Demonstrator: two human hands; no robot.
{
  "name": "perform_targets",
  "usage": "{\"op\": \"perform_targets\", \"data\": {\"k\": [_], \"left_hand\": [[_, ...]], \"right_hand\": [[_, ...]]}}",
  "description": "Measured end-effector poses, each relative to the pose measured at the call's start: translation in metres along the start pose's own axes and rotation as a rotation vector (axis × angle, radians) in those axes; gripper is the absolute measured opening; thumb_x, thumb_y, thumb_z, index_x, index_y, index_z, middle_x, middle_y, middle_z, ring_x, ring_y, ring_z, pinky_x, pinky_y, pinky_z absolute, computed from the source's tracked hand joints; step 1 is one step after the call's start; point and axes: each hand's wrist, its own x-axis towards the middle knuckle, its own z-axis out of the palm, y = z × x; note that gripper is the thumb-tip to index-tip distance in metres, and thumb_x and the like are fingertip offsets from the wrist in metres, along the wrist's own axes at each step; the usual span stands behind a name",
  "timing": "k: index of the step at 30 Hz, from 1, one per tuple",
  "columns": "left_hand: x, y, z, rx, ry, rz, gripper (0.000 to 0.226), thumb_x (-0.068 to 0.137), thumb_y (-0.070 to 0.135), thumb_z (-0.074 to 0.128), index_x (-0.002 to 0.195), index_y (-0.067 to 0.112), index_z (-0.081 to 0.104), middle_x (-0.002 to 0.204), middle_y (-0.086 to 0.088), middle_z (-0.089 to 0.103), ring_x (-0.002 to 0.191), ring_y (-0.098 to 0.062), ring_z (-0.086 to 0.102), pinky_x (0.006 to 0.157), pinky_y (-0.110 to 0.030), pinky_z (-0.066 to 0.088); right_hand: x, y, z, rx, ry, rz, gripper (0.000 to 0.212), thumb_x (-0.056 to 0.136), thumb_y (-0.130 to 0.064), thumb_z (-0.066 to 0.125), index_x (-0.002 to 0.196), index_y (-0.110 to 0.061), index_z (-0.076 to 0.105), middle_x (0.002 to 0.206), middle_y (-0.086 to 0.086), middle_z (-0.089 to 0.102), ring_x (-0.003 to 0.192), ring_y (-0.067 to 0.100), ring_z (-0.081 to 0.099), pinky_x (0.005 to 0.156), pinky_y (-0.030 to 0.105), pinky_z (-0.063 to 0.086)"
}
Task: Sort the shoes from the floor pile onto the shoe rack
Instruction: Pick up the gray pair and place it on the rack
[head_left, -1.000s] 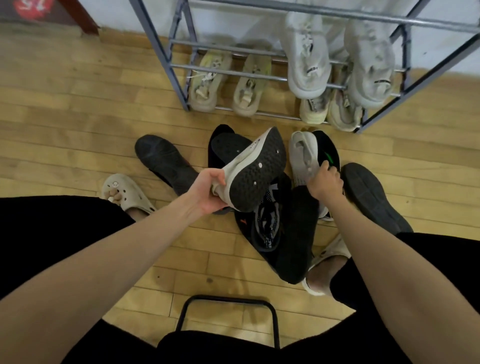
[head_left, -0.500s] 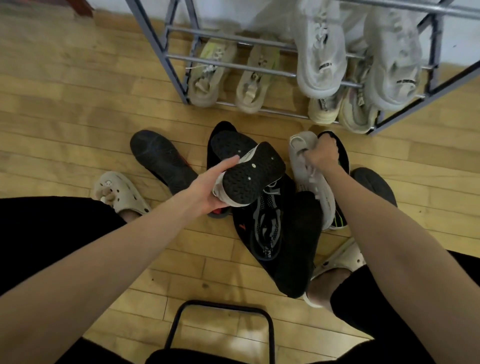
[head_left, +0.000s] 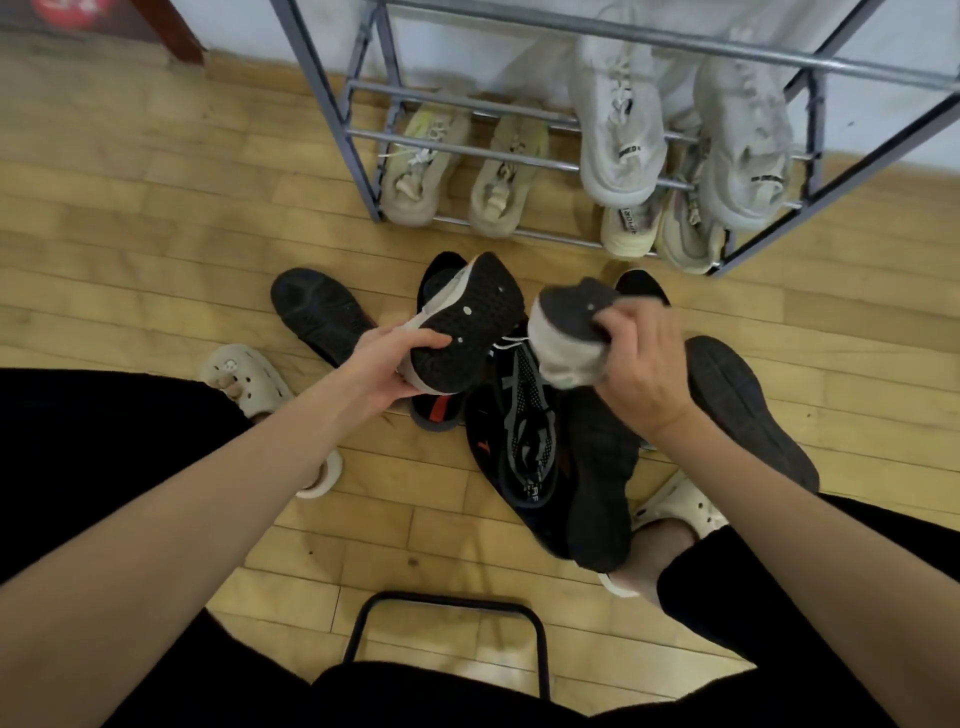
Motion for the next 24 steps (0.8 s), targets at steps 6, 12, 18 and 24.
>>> {"op": "perform_targets", "data": {"k": [6, 12, 18, 24], "left_hand": [[-0.002, -0.012, -0.021, 0.034, 0.037, 0.002, 0.066, 0.068, 0.001, 0.078, 0.129, 0.011, 0.055, 0.123, -0.011, 0.062, 0.110, -0.029, 0.061, 0.073, -0.043, 0.060], [0.000, -0.022, -0.014, 0.075, -0.002, -0.040, 0.053, 0.074, -0.006, 0.071, 0.124, 0.005, 0.057, 0.117, -0.011, 0.063, 0.100, -0.026, 0.063, 0.076, -0.043, 0.058], [0.000, -0.025, -0.006, 0.174, -0.138, -0.204, 0.058, 0.068, 0.004, 0.080, 0.119, 0.010, 0.054, 0.128, -0.013, 0.054, 0.112, -0.036, 0.057, 0.091, -0.059, 0.051], [0.012, -0.032, -0.012, -0.184, -0.173, -0.324, 0.049, 0.083, 0.059, 0.059, 0.114, 0.021, 0.060, 0.122, -0.011, 0.061, 0.117, -0.036, 0.054, 0.102, -0.056, 0.041]], "right_hand": [[-0.063, -0.019, 0.001, -0.058, -0.610, -0.395, 0.036, 0.073, -0.007, 0.069, 0.105, -0.005, 0.053, 0.101, 0.016, 0.054, 0.088, 0.031, 0.055, 0.077, 0.037, 0.047], [-0.073, -0.032, -0.012, -0.047, -1.129, 0.236, 0.031, 0.091, -0.014, 0.052, 0.121, -0.004, 0.049, 0.110, 0.015, 0.058, 0.104, 0.034, 0.057, 0.078, 0.040, 0.046], [-0.053, -0.056, 0.012, 0.409, -1.213, 1.218, 0.094, 0.086, -0.064, 0.051, 0.148, -0.002, 0.015, 0.149, 0.022, 0.031, 0.135, 0.040, 0.035, 0.107, 0.046, 0.037], [-0.037, -0.091, 0.040, 0.380, -1.175, 1.458, 0.133, 0.070, -0.057, 0.075, 0.148, 0.001, -0.016, 0.155, 0.026, 0.001, 0.142, 0.045, 0.014, 0.113, 0.047, 0.025]]}}
